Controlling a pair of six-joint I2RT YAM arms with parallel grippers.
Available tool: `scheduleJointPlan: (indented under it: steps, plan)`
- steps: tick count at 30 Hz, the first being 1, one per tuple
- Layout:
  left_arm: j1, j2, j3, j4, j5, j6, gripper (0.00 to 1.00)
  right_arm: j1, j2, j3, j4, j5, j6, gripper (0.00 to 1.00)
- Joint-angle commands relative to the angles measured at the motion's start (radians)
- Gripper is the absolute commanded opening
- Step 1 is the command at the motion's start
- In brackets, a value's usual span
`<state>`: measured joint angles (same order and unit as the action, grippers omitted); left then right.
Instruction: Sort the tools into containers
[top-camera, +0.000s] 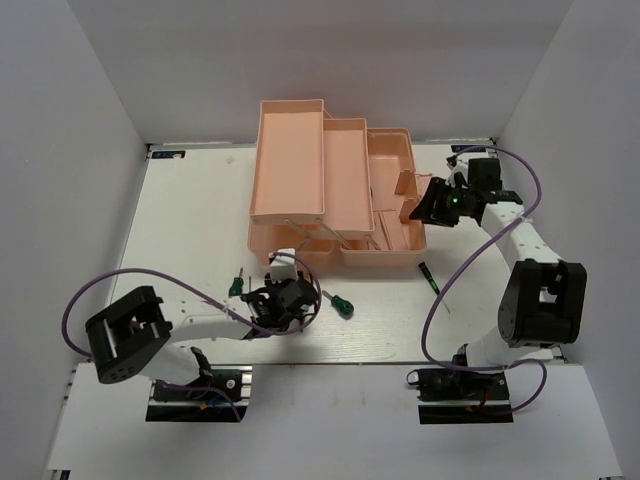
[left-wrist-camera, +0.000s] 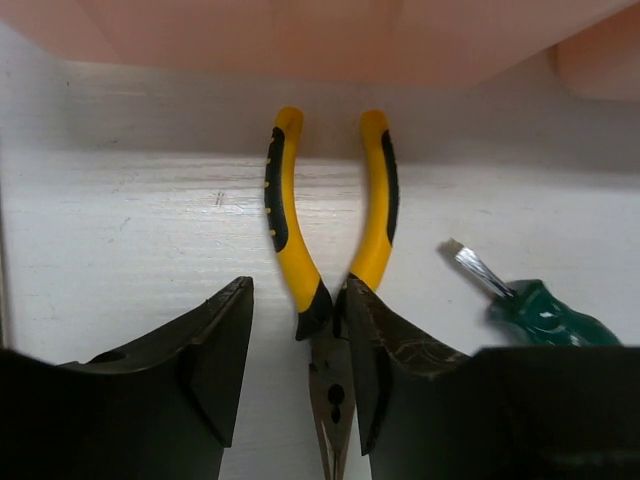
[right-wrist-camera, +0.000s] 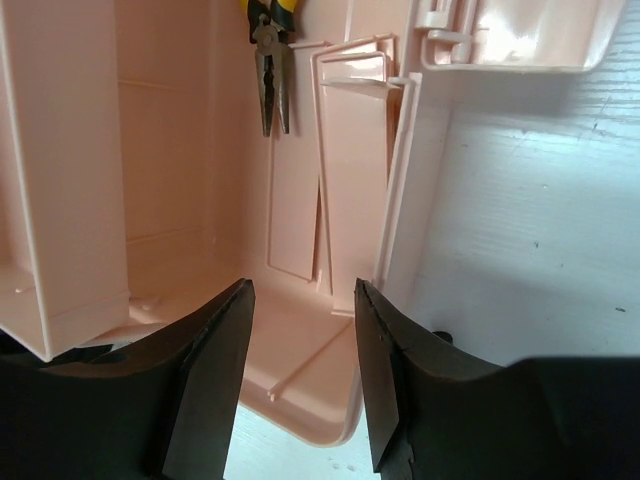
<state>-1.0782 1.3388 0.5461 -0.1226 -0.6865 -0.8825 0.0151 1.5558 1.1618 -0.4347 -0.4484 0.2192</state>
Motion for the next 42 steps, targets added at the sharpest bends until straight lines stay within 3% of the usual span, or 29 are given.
scheduleJointPlan:
  steps: [1,6,8,14,20,24,26,27,28,30,39,42]
  plan:
    - [-0.012,0.058,0.049,0.038,-0.07,-0.018,0.52,-0.04,-0.054,-0.025,0.022,-0.024,-0.02,0.51]
    - [-0.022,0.143,0.081,0.038,-0.091,-0.036,0.5,-0.066,-0.079,-0.054,0.034,-0.05,-0.012,0.51]
    - [-0.031,0.171,0.09,0.038,-0.102,-0.036,0.43,-0.072,-0.085,-0.066,0.034,-0.065,-0.009,0.51]
    - [-0.031,0.204,0.1,0.008,-0.102,-0.065,0.41,-0.101,-0.099,-0.083,0.042,-0.096,0.002,0.51]
    - [-0.049,0.215,0.091,-0.014,-0.082,-0.096,0.26,-0.129,-0.114,-0.091,0.044,-0.127,-0.001,0.53]
    - [-0.071,0.194,0.091,-0.025,-0.044,-0.096,0.11,-0.142,-0.123,-0.09,0.014,-0.154,-0.017,0.56]
    - [-0.098,0.168,0.091,-0.037,-0.029,-0.084,0.02,-0.152,-0.131,-0.088,0.004,-0.171,-0.038,0.63]
    - [-0.098,0.155,0.091,-0.037,-0.013,-0.075,0.01,-0.153,-0.137,-0.09,-0.001,-0.171,-0.047,0.63]
    - [-0.117,0.14,0.1,-0.037,-0.013,-0.064,0.0,-0.158,-0.138,-0.09,-0.01,-0.174,-0.06,0.75]
    - [-0.135,0.087,0.11,-0.019,0.025,0.002,0.0,-0.162,-0.149,-0.083,-0.033,-0.179,-0.098,0.9]
    - [-0.232,-0.015,0.261,-0.028,0.056,0.233,0.0,-0.207,-0.206,-0.112,-0.113,-0.086,-0.248,0.9]
    - [-0.253,-0.038,0.302,-0.006,0.042,0.295,0.0,-0.218,-0.249,-0.148,-0.116,-0.026,-0.288,0.79]
